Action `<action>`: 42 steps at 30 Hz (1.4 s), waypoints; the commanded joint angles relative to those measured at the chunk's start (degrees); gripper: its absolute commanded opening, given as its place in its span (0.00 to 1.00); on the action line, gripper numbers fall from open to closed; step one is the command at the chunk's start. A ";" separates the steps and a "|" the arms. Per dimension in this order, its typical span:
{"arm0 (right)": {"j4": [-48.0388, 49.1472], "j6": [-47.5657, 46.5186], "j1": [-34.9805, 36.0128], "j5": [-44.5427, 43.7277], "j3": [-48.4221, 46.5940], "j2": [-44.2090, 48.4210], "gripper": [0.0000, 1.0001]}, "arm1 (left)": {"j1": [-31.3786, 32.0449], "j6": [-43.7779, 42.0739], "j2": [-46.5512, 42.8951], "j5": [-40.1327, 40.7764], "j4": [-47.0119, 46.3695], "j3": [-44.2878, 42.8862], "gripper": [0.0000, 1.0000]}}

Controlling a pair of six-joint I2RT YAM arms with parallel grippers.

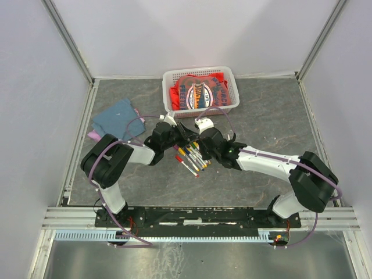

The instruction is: Open the pen caps

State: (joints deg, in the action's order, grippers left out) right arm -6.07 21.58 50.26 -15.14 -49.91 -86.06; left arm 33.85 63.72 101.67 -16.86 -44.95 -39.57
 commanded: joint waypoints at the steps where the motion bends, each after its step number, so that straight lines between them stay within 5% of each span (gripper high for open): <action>1: 1.87 0.27 0.36 -0.07 -1.02 2.47 0.20 | 0.28 2.01 -0.22 -3.29 -6.85 -0.13 0.03; 11: 2.37 0.59 0.26 0.97 -0.77 2.76 0.27 | 0.15 7.02 2.21 -6.95 -16.75 0.95 0.03; 16: 2.70 0.37 -0.22 1.24 -0.06 3.42 0.02 | -0.08 8.21 3.22 -7.65 -19.11 1.25 0.03; 18: 2.94 0.00 -0.50 2.00 0.32 3.23 0.01 | -0.12 8.08 3.12 -7.08 -18.74 1.25 0.03; 33: -2.37 -5.13 0.78 -6.26 1.05 2.77 0.01 | -3.86 -3.43 -6.76 9.82 11.83 -10.34 0.03; 42: 5.49 -1.04 -1.72 5.41 6.16 7.58 0.01 | -8.20 1.22 -5.16 5.03 -3.79 -4.21 0.03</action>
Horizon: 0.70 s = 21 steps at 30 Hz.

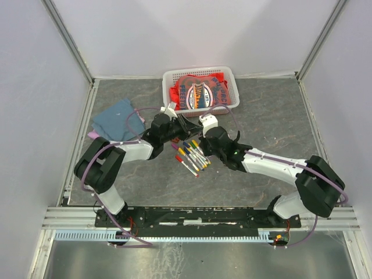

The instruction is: Open the pen caps

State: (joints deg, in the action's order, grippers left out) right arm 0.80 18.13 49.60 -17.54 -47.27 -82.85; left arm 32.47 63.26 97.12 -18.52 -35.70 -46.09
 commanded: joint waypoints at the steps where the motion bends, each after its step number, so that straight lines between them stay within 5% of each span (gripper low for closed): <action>1: -0.38 2.97 -1.69 9.55 4.26 5.19 0.01 | -7.65 2.62 -0.17 5.55 -15.76 3.36 0.03; 9: 3.67 4.28 -4.32 15.52 6.91 8.13 0.01 | -10.20 3.96 0.87 1.66 -23.12 7.32 0.03; 15: -3.21 3.64 -4.90 6.51 2.97 4.55 0.01 | -10.15 -4.40 -3.07 6.21 -5.07 7.43 0.03; 21: -5.09 3.85 -5.47 2.22 0.70 -0.33 0.02 | -10.16 -7.52 -6.24 11.71 1.26 12.98 0.03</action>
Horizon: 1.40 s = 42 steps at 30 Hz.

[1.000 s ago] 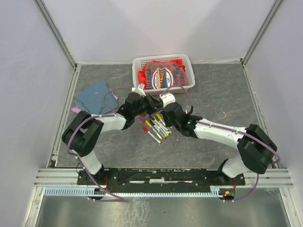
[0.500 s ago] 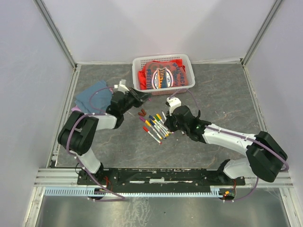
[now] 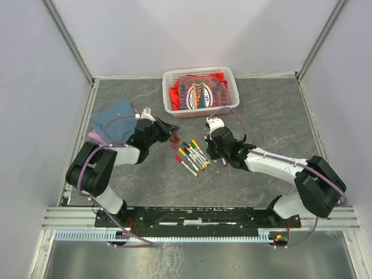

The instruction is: Open the pen caps

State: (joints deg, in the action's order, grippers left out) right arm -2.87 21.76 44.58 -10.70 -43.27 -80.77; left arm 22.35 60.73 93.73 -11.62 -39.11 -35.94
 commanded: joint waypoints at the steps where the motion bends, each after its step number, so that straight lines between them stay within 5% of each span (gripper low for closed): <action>1: -1.55 0.03 -0.50 -5.20 -3.73 -3.12 0.03 | -0.03 -4.97 -3.03 5.43 4.79 3.60 0.03; 29: -3.93 0.88 -1.75 -7.86 -6.29 -11.94 0.19 | -0.04 -3.58 -2.38 8.04 3.60 10.78 0.10; 42: -5.48 0.98 -1.77 -9.15 -7.01 -13.37 0.31 | -0.05 -2.86 -1.52 7.84 2.37 11.43 0.34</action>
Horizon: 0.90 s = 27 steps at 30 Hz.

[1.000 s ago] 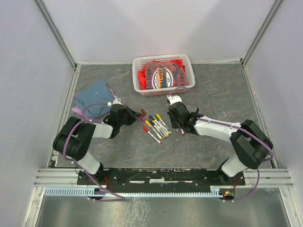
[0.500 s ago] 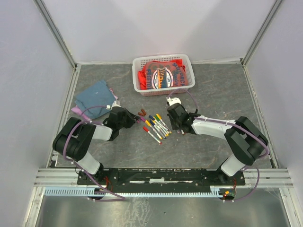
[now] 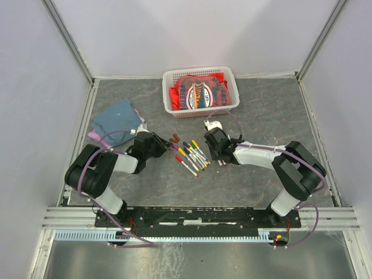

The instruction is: Open the pen caps

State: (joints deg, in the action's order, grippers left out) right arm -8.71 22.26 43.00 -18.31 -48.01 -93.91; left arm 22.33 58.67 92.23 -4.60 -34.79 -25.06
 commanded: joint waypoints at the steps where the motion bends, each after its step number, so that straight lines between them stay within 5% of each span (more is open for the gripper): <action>1: 0.33 0.45 -0.23 -1.63 -2.22 0.00 0.31 | -0.01 -0.76 -0.06 0.88 -1.95 0.59 0.36; 17: 1.96 -4.40 0.72 1.50 -2.30 7.46 0.38 | -0.07 -0.82 -2.35 1.35 -1.48 1.50 0.40; 27: 2.30 -8.64 4.02 7.83 -7.07 3.26 0.43 | -0.03 -0.97 -5.46 1.44 0.09 1.56 0.46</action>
State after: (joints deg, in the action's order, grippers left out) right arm -8.23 16.12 45.93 -13.32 -51.94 -89.30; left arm 22.33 58.67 89.38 -4.49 -34.39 -23.70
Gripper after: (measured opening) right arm 0.422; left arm 0.444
